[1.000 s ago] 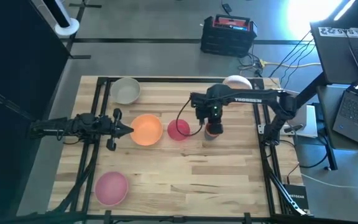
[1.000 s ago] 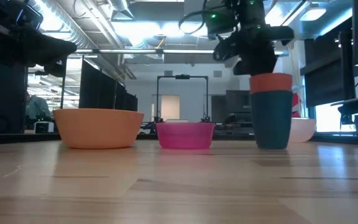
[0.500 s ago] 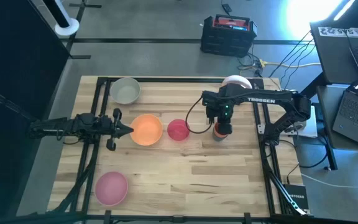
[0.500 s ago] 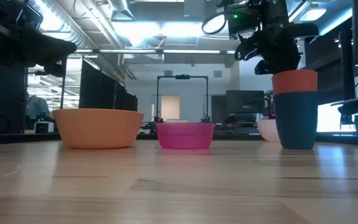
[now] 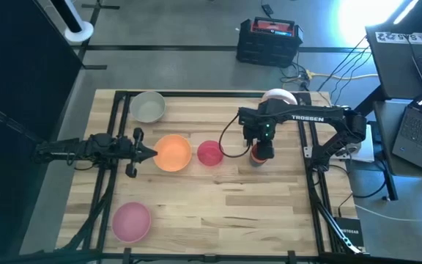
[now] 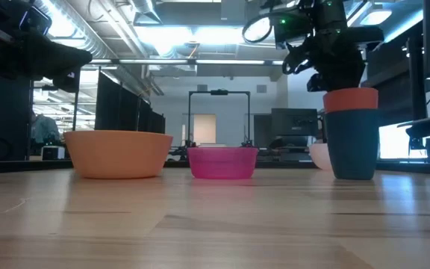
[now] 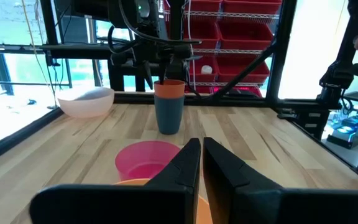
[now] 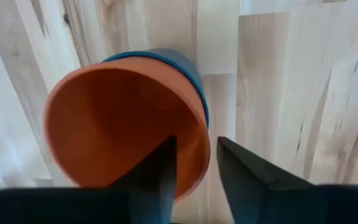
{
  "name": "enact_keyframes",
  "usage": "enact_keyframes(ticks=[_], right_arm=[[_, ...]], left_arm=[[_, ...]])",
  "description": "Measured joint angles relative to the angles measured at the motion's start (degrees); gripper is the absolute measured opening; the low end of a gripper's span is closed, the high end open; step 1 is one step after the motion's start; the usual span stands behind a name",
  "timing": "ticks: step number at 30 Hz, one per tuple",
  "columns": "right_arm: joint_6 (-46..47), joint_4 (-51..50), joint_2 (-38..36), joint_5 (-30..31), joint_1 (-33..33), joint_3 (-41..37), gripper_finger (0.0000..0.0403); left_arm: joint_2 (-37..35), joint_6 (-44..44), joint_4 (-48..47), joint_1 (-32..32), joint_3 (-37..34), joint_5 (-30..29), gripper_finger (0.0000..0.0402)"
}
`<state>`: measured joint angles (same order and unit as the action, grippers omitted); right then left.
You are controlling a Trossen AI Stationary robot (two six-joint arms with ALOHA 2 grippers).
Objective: Nest bowls inside each other
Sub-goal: Stack the orange cup on top of the blue cup, then stack the pink bowl into the pink bowl
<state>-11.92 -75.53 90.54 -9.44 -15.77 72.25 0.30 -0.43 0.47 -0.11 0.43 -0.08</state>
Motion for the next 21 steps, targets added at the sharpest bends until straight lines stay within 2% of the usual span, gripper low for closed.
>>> enact_keyframes(ticks=[6, 12, 15, 21], right_arm=[[0.3, -2.0, -2.4, -1.2, 0.0, 2.4, 0.0152], [0.3, -2.5, -4.2, -1.5, 0.0, 10.1, 0.0158], [1.7, 2.9, -4.0, -5.2, 0.5, 14.2, 0.0159], [4.5, 15.6, -1.6, -8.5, 5.2, 16.0, 0.0159]], left_arm=[[0.0, 0.0, 0.0, 0.0, 0.0, 0.0, 0.0001], [0.0, 0.0, 0.0, 0.0, 0.0, 0.0, 0.0001], [0.0, 0.0, 0.0, 0.0, 0.0, 0.0, 0.0001], [0.0, 0.0, 0.0, 0.0, 0.0, 0.0, 0.0001]])
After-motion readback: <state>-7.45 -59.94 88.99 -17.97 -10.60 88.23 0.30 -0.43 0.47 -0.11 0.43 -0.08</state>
